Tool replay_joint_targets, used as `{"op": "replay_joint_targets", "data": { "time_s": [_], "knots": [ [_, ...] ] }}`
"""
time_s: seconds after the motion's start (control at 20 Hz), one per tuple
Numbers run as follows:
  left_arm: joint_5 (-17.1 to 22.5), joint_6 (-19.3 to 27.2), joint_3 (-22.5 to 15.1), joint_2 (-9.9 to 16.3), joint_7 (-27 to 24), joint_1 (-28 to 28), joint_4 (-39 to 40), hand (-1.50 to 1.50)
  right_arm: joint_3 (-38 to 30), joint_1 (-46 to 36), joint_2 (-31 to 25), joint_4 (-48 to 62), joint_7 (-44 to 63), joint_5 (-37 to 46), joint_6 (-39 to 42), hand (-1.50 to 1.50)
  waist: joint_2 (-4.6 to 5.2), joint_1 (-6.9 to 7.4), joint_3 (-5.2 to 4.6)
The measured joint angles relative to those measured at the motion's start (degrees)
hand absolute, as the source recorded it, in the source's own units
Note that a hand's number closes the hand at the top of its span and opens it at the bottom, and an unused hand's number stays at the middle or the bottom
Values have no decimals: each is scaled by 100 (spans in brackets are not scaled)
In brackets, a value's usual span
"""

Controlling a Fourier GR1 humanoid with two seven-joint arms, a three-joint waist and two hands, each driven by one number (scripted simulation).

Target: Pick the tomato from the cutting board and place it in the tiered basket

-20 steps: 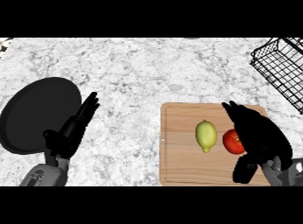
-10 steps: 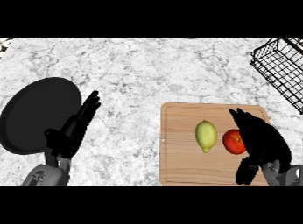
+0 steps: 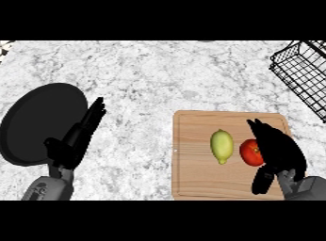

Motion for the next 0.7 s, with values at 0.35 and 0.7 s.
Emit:
{"op": "replay_joint_targets", "data": {
  "time_s": [0.35, 0.7],
  "knots": [
    [-109, -27, 82, -101, 139, 36, -139, 0, -147, -41, 507, 471, -850, 508, -533, 150, 0, 10, -2],
    [-307, -140, 246, -232, 94, 16, -52, 0, -406, 97, 827, 315, -1285, 1001, -476, 150, -3, -4, -3]
  ]
}}
